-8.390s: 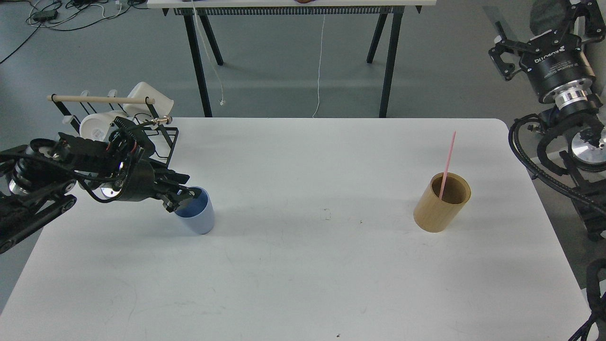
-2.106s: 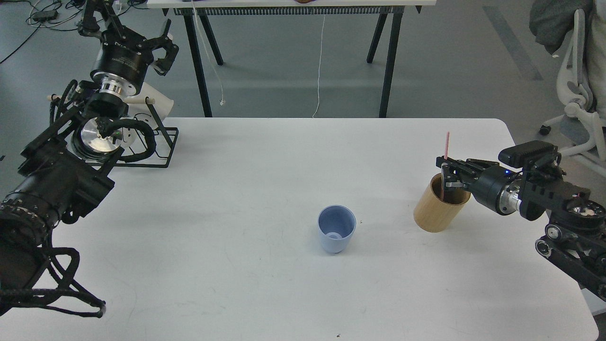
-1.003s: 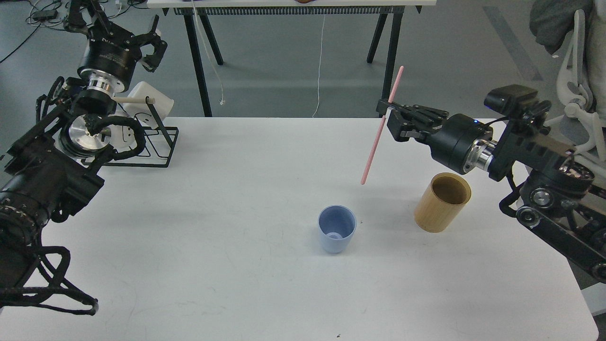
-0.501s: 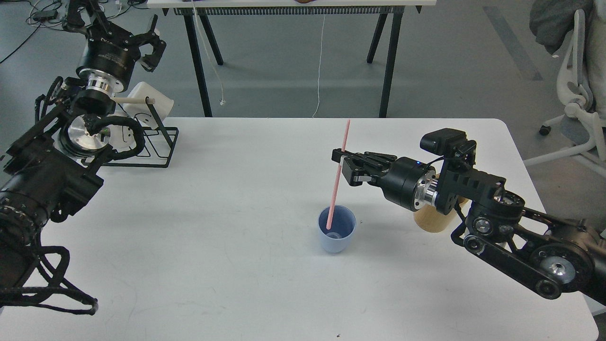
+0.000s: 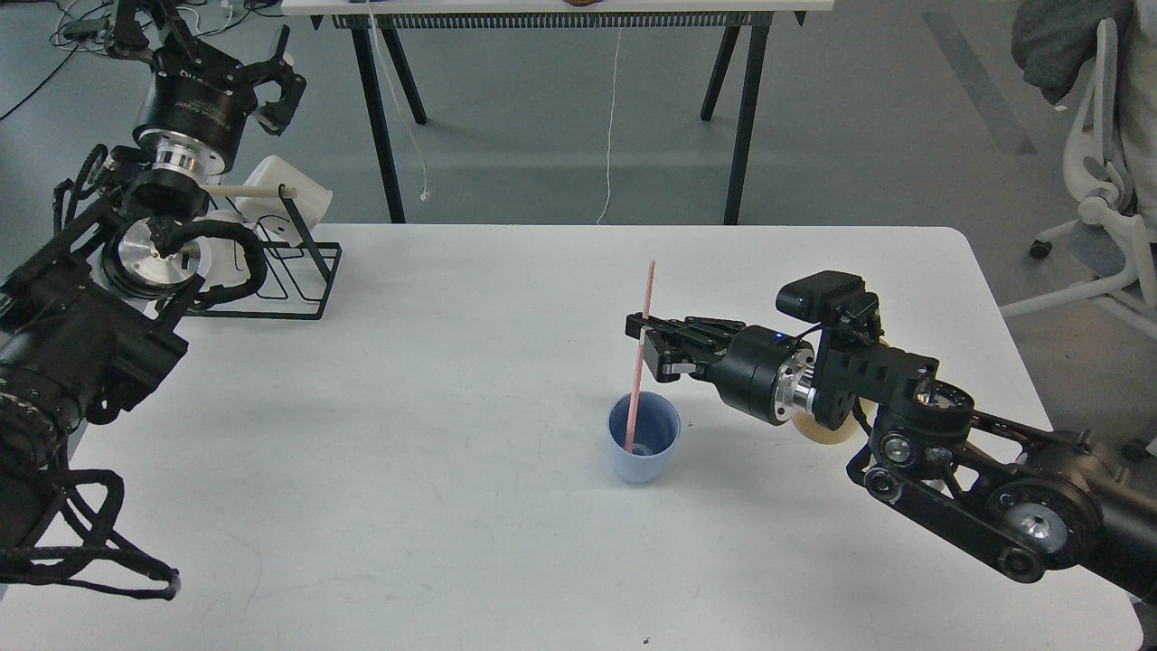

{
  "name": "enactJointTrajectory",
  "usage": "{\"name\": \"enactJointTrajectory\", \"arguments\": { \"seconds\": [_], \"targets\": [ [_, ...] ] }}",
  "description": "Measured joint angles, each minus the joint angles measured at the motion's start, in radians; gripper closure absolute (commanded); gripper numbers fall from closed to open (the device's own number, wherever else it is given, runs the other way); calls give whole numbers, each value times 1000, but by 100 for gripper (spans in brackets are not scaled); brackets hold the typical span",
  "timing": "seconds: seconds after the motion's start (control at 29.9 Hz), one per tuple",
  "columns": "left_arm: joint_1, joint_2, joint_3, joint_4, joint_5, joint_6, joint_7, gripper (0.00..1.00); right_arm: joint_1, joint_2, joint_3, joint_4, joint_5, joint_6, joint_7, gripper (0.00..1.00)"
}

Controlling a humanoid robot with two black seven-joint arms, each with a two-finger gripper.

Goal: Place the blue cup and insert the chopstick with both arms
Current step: 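Open the right gripper to release the pink stick into the blue cup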

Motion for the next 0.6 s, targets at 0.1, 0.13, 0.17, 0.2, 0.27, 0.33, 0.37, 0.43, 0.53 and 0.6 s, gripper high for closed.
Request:
{"name": "enactJointTrajectory", "arguments": {
  "seconds": [0.1, 0.13, 0.17, 0.2, 0.27, 0.33, 0.37, 0.43, 0.53, 0.6],
  "targets": [
    [0, 1, 0, 0, 0, 0, 0, 1, -6, -3, 1, 2, 1, 0, 0, 76],
    [0, 1, 0, 0, 0, 0, 0, 1, -8, -4, 2, 4, 2, -1, 0, 75],
    [0, 2, 0, 0, 0, 0, 0, 1, -10, -6, 2, 6, 2, -2, 0, 73],
    [0, 2, 0, 0, 0, 0, 0, 1, -11, -7, 2, 7, 3, -3, 0, 70],
    [0, 2, 0, 0, 0, 0, 0, 1, -12, -11, 4, 9, 4, -4, 0, 62],
    [0, 2, 0, 0, 0, 0, 0, 1, -13, -14, 10, 13, 7, -5, 1, 45],
    [0, 2, 0, 0, 0, 0, 0, 1, -13, -17, 16, 18, 9, -6, 3, 30],
    [0, 2, 0, 0, 0, 0, 0, 1, -10, -26, 37, 31, 15, -7, 8, 2],
    [0, 2, 0, 0, 0, 0, -1, 1, -3, -39, 112, 45, 21, -10, 16, 2],
    [0, 2, 0, 0, 0, 0, -1, 1, -1, -39, 185, 46, 41, -9, 31, 2]
  ]
}}
